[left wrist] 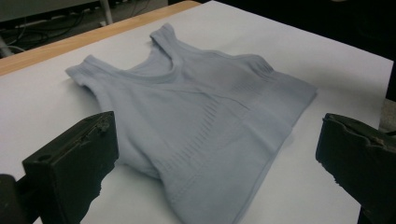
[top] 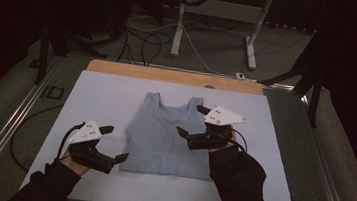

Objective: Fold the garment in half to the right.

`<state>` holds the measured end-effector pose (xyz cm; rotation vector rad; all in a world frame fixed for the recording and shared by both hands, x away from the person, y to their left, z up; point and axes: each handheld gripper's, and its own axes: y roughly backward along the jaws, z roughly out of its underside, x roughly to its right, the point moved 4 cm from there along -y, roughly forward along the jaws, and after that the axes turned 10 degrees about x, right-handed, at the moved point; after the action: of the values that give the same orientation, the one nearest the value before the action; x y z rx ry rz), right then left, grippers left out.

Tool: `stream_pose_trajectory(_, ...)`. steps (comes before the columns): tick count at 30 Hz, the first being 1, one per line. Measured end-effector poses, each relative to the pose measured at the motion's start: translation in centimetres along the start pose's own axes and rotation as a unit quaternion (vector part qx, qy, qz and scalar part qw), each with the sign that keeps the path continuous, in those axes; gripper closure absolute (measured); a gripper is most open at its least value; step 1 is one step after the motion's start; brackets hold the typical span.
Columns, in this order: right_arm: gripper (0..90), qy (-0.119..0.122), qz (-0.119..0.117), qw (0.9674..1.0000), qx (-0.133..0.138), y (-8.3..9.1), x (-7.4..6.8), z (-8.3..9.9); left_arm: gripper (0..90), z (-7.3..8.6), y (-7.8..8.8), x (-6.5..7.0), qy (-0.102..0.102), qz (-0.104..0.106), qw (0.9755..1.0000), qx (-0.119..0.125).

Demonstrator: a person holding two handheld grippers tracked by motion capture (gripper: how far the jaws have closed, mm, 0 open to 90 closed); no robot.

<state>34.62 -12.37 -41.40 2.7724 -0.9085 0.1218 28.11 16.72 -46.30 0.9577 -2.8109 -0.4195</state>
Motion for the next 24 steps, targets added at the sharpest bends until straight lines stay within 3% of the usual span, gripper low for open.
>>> stream_pose_trajectory(3, 8.6, -0.006, -0.006, 1.0000, 0.004, -1.0, -0.2, 0.1, 0.0, 0.3, -0.6, 0.2, 0.014, 0.003, 0.9999, -0.005)
stream_pose_trajectory(16, 8.6, -0.019, -0.022, 0.9995, 0.008, -4.7, -0.3, 1.0, 0.0, 2.9, -3.3, 0.9, 0.026, 0.015, 0.9979, -0.058)
stream_pose_trajectory(24, 8.6, -0.027, -0.026, 0.9993, 0.003, -5.7, -0.3, 2.0, 0.0, 5.0, -4.5, -0.1, 0.037, 0.009, 0.9954, -0.088)
